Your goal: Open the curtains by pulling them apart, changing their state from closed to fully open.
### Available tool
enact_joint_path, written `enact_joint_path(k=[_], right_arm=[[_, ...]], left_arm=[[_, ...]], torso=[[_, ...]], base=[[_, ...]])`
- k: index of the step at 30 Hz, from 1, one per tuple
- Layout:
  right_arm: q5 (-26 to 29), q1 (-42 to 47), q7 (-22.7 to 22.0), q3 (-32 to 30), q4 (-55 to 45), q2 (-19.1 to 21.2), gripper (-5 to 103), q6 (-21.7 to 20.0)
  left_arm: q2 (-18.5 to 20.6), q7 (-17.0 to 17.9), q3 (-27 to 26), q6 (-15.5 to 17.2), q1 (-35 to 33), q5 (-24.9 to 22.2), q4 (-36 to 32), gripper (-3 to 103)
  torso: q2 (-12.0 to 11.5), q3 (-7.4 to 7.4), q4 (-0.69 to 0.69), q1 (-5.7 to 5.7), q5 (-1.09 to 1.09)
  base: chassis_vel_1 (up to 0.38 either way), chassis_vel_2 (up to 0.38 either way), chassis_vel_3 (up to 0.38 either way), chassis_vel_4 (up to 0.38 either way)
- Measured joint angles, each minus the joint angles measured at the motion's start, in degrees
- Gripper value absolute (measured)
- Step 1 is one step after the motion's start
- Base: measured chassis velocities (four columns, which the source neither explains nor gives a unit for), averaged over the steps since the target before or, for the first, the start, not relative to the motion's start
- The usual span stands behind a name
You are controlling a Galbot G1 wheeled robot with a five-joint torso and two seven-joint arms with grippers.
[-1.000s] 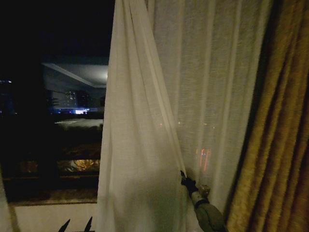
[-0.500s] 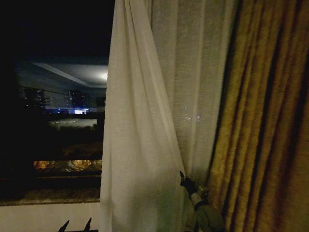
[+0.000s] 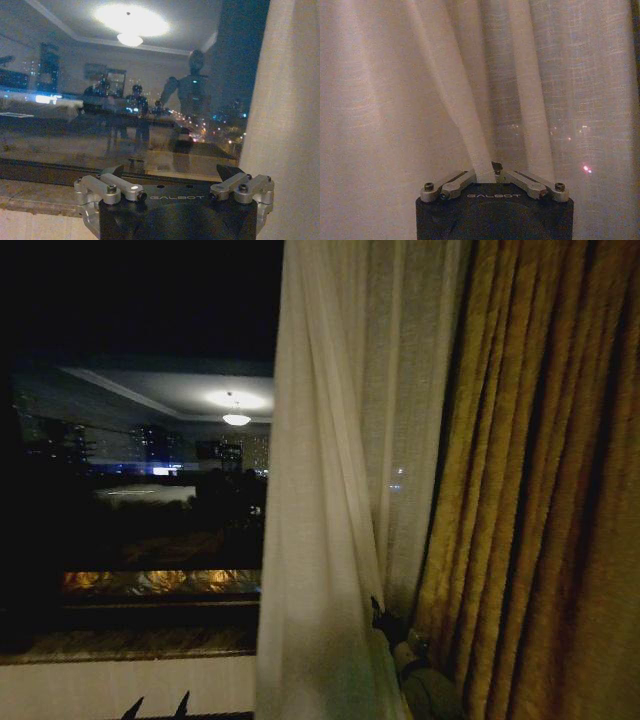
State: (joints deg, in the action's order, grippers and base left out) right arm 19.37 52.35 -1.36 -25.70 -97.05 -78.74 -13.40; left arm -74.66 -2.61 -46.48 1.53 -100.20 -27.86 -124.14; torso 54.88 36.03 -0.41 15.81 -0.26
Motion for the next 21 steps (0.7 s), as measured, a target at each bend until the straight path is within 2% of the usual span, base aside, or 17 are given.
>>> enact_joint_path(k=[21], right_arm=[[0.28,-0.58,0.12,0.26,1.15,0.01,0,0.38]], left_arm=[[-0.38,-0.04,0.12,-0.04,0.03,0.47,-0.08,100]], torso=[[0.0,0.0,0.01,0.0,0.01]], base=[[0.0,0.0,0.0,0.0]])
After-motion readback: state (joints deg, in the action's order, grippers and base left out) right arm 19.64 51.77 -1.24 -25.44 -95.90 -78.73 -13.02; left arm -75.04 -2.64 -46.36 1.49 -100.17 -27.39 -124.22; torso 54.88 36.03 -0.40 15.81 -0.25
